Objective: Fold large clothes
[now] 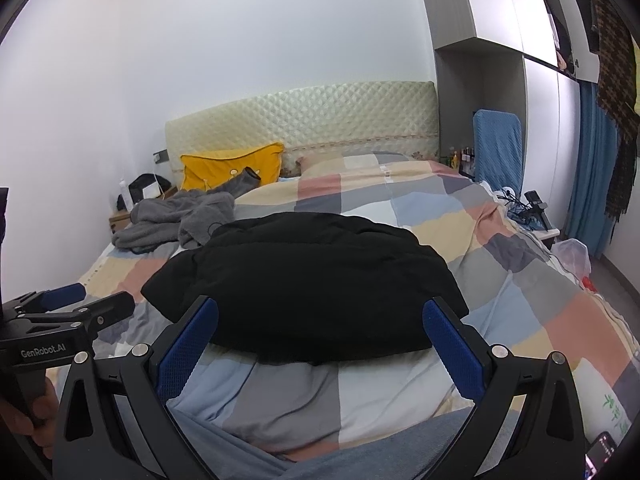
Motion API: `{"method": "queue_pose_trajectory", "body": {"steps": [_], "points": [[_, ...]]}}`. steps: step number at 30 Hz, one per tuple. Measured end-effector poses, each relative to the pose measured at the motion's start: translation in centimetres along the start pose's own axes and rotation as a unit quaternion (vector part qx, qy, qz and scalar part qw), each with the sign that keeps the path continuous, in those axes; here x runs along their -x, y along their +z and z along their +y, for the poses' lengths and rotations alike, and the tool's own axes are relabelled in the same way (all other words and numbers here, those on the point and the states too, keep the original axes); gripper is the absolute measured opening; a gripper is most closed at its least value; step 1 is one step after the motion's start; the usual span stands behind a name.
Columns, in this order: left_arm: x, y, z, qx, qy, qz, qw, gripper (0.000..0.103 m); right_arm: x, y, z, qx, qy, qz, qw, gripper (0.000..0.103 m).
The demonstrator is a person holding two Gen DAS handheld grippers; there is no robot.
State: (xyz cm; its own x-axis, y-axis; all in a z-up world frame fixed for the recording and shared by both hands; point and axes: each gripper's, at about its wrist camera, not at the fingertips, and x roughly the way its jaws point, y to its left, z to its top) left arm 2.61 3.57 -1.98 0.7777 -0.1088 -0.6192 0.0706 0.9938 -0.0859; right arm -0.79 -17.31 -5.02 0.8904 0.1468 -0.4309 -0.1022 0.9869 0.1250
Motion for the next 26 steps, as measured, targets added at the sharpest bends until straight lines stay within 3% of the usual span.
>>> {"method": "queue_pose_trajectory", "body": {"steps": [26], "points": [[0.5,-0.1,-0.8,-0.001,-0.011,-0.005,0.9999,0.103,0.4,0.0,-0.7,-0.008,-0.007,-0.006,1.000,0.103]]}}
